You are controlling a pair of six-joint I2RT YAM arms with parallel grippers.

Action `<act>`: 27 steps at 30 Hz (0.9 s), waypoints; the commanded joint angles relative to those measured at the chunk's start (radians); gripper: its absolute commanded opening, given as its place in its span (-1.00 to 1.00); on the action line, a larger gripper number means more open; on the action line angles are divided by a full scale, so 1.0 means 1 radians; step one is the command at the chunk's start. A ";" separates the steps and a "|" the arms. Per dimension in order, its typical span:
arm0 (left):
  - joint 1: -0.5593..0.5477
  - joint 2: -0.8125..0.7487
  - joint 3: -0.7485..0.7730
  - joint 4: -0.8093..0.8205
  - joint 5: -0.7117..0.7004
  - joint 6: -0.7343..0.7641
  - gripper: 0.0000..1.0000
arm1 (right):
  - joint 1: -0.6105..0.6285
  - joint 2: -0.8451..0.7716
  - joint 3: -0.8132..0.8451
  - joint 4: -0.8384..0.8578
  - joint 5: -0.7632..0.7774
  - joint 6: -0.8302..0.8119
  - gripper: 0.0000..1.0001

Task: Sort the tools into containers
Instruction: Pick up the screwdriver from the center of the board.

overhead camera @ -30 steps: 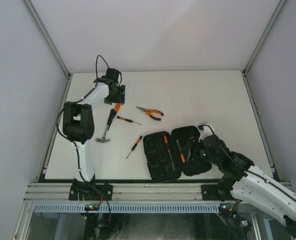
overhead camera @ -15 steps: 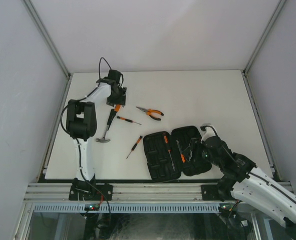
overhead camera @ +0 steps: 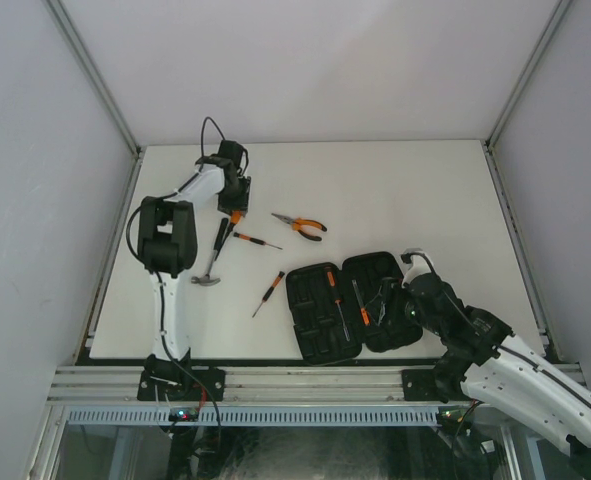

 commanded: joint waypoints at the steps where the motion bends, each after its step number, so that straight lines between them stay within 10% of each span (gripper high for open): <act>1: 0.004 0.002 0.053 -0.022 0.039 0.031 -0.25 | -0.007 -0.008 0.035 0.014 0.006 0.004 0.14; 27: -0.122 -0.681 -0.302 0.108 0.114 -0.110 -0.82 | -0.017 0.010 0.111 0.034 -0.003 -0.113 0.14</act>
